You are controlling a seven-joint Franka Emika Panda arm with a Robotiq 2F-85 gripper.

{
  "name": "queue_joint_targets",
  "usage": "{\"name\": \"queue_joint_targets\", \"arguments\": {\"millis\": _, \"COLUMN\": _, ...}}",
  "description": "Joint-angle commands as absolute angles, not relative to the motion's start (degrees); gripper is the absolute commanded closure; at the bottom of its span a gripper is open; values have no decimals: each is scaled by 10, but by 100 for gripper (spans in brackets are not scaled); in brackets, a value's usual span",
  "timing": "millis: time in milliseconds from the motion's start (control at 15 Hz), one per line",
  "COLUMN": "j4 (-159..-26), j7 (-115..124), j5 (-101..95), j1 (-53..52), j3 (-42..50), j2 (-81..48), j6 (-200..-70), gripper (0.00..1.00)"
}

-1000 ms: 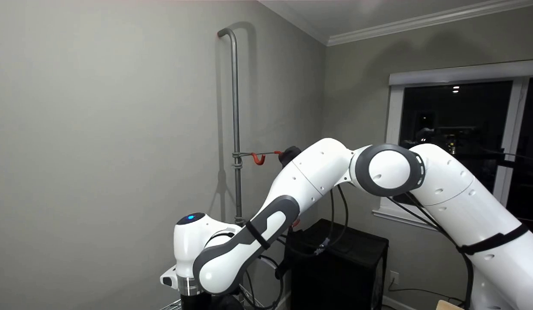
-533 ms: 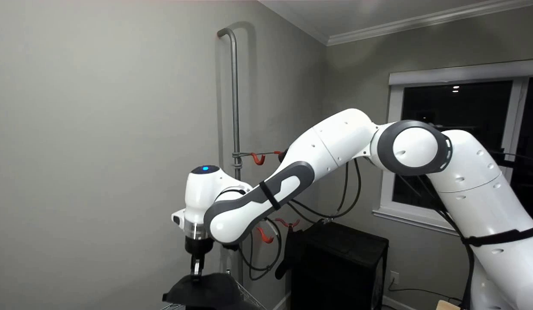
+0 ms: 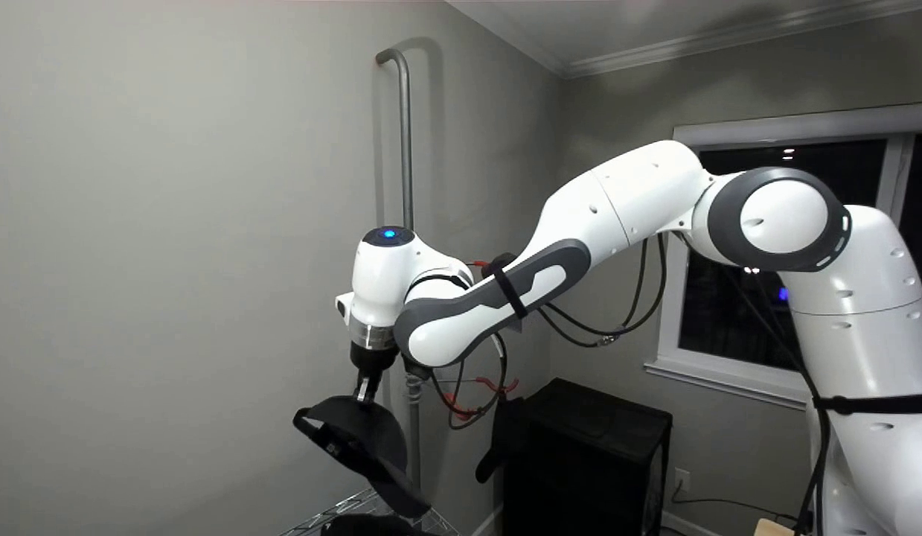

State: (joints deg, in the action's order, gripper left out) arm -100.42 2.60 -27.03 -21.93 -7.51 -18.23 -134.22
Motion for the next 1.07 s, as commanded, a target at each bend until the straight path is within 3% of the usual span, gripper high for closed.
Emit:
{"name": "queue_joint_targets", "arguments": {"millis": 0, "j4": -1061, "j7": 123, "j5": -326, "j1": -216, "j3": -54, "j2": -133, "j6": -1371, "gripper": 96}}
{"name": "queue_joint_targets", "arguments": {"millis": 1000, "j4": -1178, "j7": 401, "j5": -519, "j1": -153, "j3": -44, "j2": -12, "j6": -1277, "gripper": 96}}
